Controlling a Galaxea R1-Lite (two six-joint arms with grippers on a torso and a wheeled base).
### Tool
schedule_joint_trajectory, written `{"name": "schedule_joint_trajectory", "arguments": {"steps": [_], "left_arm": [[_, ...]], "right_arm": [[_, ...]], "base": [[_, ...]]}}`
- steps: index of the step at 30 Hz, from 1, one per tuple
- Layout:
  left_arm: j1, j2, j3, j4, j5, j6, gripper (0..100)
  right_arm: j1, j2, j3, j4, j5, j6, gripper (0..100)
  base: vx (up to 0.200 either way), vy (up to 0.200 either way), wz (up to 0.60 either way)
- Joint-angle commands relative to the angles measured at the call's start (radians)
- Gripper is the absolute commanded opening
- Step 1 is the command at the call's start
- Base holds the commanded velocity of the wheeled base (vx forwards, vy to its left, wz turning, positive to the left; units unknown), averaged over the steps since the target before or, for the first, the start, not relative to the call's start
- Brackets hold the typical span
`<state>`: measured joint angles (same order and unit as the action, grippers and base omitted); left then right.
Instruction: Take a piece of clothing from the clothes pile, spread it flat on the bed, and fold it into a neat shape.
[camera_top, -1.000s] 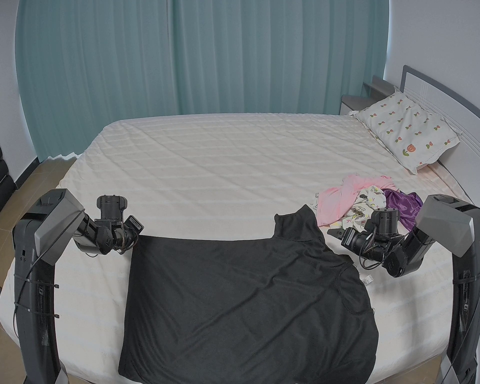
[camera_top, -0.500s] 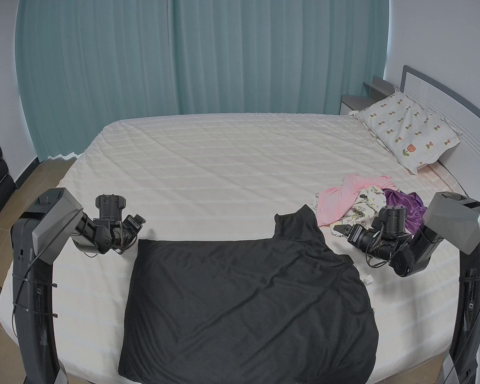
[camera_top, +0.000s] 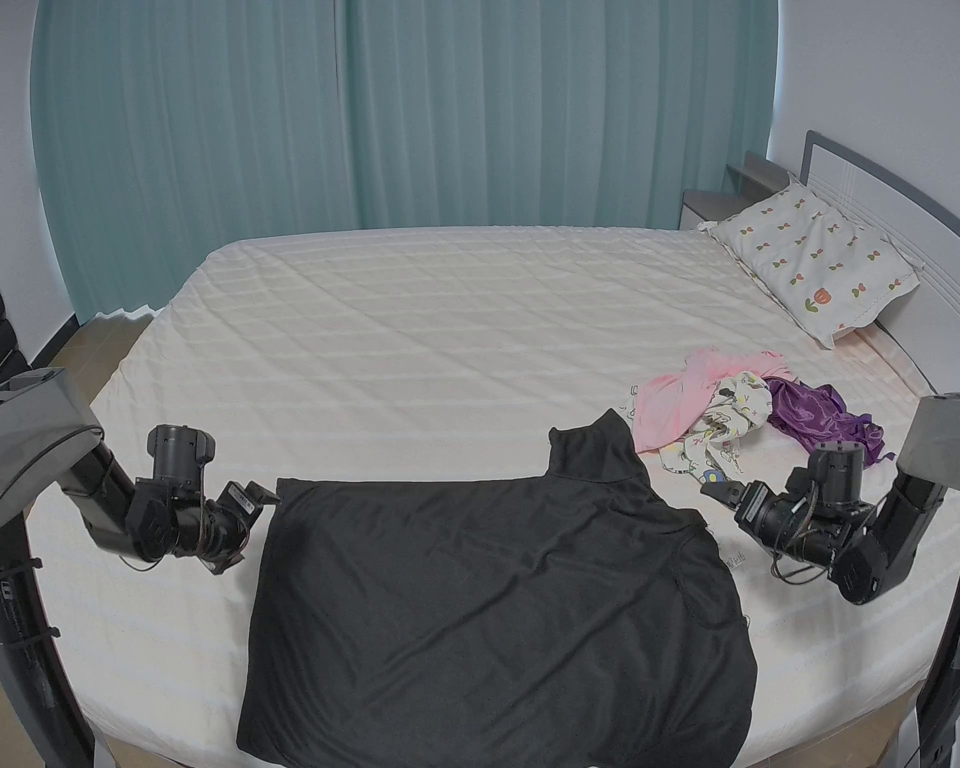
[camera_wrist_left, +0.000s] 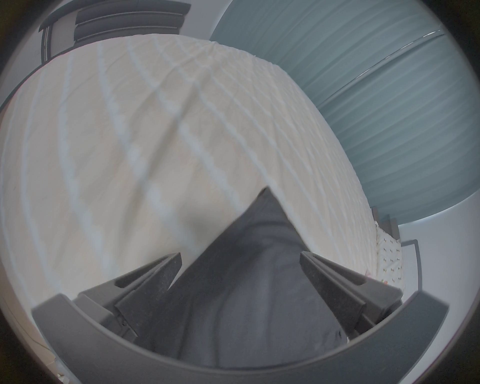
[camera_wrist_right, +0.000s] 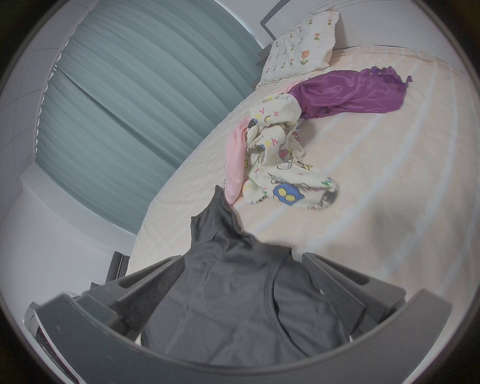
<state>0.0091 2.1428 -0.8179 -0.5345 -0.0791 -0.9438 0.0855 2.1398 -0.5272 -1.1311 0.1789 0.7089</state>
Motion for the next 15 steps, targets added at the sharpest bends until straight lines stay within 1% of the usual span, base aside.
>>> {"name": "schedule_joint_trajectory", "arguments": {"steps": [1, 5, 7, 9, 15], "left_arm": [[-0.086, -0.300, 0.388, -0.151, -0.045, -0.053, 100], [-0.133, -0.374, 0.491, -0.188, -0.047, -0.113, 100], [-0.163, -0.386, 0.520, -0.188, -0.053, -0.128, 100], [-0.173, -0.388, 0.542, -0.188, -0.068, -0.131, 100], [-0.170, -0.371, 0.585, -0.190, -0.128, -0.130, 100]], "right_arm": [[0.036, -0.093, 0.366, -0.274, 0.001, 0.058, 100], [0.065, -0.078, 0.458, -0.409, 0.010, 0.162, 100], [0.097, -0.049, 0.486, -0.434, 0.002, 0.172, 100], [0.123, -0.035, 0.500, -0.432, -0.004, 0.176, 100], [0.120, -0.009, 0.526, -0.434, -0.001, 0.182, 100]], "base": [[-0.200, 0.000, 0.00], [-0.200, 0.000, 0.00], [-0.200, 0.000, 0.00], [-0.200, 0.000, 0.00], [-0.200, 0.000, 0.00]]}}
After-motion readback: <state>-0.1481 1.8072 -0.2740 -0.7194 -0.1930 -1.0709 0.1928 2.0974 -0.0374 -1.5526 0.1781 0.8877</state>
